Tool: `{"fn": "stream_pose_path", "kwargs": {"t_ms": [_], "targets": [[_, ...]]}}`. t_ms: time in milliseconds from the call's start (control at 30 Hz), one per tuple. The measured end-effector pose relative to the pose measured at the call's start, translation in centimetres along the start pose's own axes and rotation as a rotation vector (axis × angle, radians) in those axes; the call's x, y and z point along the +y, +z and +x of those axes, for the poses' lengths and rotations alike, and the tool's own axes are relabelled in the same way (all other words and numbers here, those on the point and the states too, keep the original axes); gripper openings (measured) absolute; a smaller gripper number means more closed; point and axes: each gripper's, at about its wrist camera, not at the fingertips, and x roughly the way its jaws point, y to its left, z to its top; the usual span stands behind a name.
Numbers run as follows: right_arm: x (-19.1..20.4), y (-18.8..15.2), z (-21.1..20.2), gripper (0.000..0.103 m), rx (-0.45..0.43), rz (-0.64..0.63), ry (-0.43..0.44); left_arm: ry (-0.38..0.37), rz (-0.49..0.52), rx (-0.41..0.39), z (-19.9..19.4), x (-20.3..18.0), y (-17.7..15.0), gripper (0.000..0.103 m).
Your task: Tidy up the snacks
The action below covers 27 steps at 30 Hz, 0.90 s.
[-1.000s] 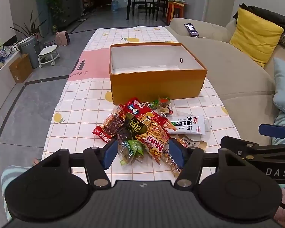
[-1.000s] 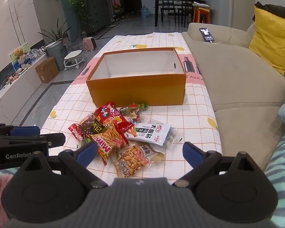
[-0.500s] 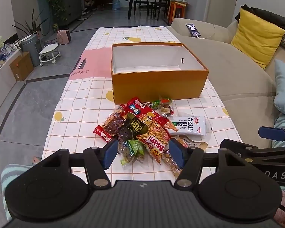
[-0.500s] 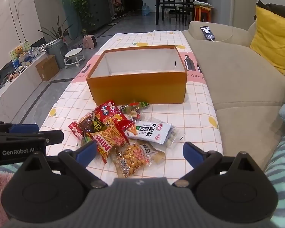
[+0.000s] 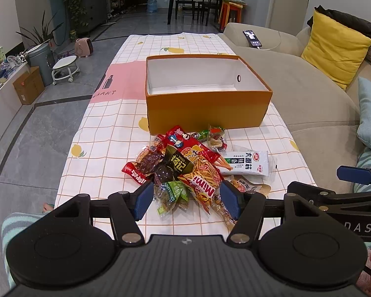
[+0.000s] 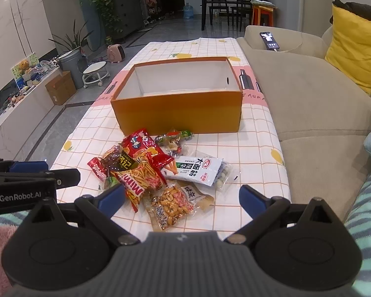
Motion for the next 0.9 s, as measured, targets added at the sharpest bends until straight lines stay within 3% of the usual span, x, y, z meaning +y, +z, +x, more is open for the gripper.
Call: {"fn": "stream_pose_path", "kwargs": {"t_ms": [900], "targets": [[-0.08,0.0,-0.02,0.097,0.004,0.0,0.001,-0.004,-0.004,0.002,-0.04,0.06,-0.12,0.073]]}}
